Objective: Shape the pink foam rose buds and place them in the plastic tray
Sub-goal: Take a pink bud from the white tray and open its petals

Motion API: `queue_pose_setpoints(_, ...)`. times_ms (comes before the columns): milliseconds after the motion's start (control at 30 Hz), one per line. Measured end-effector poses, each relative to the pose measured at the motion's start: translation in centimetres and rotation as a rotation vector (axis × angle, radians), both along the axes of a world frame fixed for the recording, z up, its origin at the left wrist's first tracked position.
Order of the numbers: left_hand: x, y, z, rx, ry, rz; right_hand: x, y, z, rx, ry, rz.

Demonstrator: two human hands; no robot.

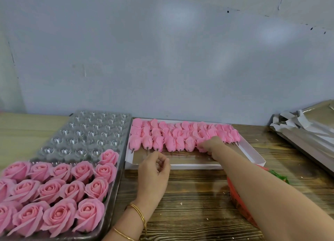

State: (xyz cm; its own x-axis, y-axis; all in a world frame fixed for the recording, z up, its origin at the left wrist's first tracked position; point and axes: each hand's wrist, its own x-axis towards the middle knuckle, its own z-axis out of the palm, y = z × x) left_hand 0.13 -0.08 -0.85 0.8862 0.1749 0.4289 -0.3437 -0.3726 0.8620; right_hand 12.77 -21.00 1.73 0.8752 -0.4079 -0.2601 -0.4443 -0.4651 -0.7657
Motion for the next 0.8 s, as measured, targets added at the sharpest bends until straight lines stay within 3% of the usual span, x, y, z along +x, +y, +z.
queue_pose_setpoints(233,0.1,0.1,-0.1,-0.013,0.004,0.01,-1.0,-0.1,0.9,-0.139,-0.044,-0.104)
queue_pose_setpoints(367,0.1,0.1,-0.3,-0.03,0.039,-0.017,-1.3,-1.0,1.1,0.019,-0.168,-0.113)
queue_pose_setpoints(533,0.1,0.1,-0.3,-0.043,0.041,-0.026,-2.1,0.9,3.4,-0.061,-0.266,-0.152)
queue_pose_setpoints(800,-0.1,0.3,-0.3,-0.176,0.097,-0.133,-7.6,6.4,5.0,0.341,-0.51,0.045)
